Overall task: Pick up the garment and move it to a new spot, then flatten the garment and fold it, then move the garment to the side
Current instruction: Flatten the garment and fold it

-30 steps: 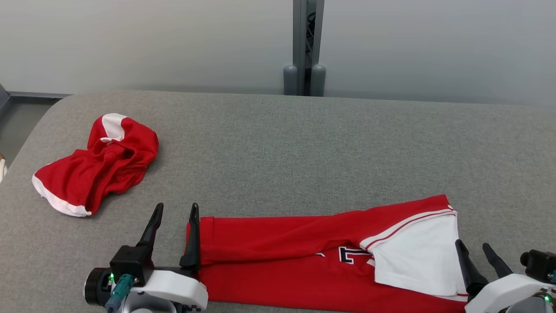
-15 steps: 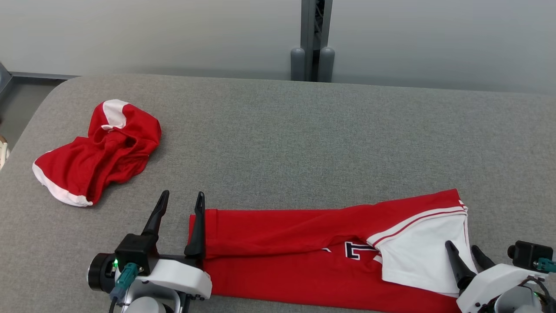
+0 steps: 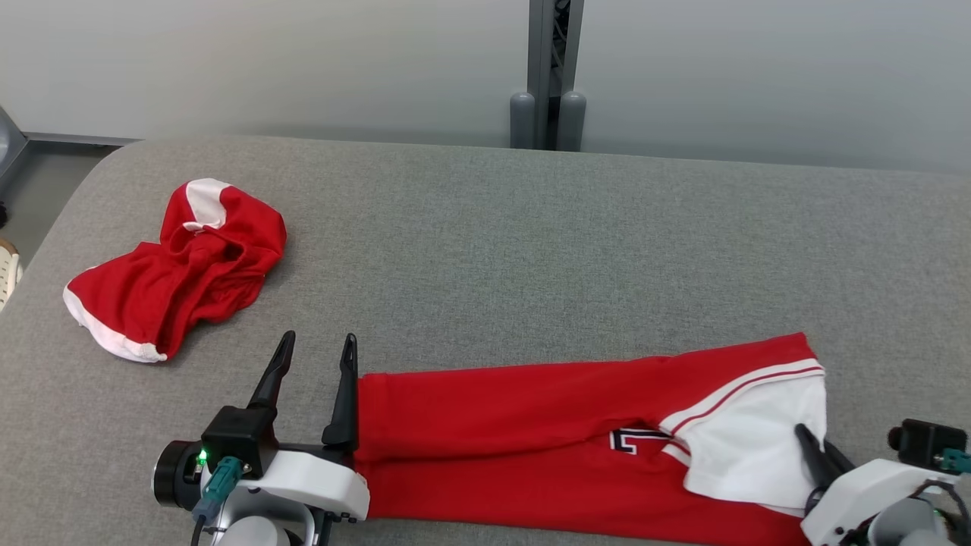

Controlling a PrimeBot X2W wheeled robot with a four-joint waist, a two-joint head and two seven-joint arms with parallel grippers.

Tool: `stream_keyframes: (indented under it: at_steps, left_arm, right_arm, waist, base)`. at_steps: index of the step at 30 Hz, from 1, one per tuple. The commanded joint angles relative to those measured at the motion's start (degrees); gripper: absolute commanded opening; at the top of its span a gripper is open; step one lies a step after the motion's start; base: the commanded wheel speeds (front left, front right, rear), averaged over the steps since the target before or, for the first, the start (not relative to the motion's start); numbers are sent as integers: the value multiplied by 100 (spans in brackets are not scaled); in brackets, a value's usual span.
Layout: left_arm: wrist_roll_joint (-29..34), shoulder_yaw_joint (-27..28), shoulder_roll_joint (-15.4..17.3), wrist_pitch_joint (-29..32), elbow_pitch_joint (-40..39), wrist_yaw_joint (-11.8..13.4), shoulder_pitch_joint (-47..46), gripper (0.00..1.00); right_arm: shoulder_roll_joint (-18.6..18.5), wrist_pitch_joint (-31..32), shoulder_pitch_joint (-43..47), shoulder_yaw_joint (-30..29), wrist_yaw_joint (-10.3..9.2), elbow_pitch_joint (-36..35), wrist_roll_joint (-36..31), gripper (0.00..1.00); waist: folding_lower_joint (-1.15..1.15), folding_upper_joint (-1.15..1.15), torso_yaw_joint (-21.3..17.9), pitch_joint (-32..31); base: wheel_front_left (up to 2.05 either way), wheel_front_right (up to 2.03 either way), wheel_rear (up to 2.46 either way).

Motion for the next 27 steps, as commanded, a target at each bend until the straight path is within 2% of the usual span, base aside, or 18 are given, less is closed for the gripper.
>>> stream_keyframes:
  at_steps: [1,13,18,24,27]
  left_arm:
    - [35,3,21,-2,10,-11,-1,100]
    - [-27,-17,20,-2,47,-11,22,100]
    - [-80,-44,20,-2,63,22,48,100]
    - [-116,-29,21,-2,86,43,105,100]
    - [-139,-8,22,-2,104,44,152,100]
  right_arm:
    - [-160,-65,-25,-18,-18,99,49,0]
    - [-1047,-169,-495,121,-11,758,-2,0]
    - [-1179,-112,-592,304,-11,673,80,0]
    - [-1139,33,-554,522,-11,329,250,0]
    - [-1064,367,-461,535,-10,-165,702,0]
  waist:
    - [0,0,-8,-13]
    - [0,0,-93,-95]
    - [0,0,-139,-135]
    - [0,0,-231,-213]
    - [0,0,-308,-284]
  base:
    - [0,0,0]
    - [0,0,0]
    - [0,0,0]
    - [0,0,0]
    - [0,0,0]
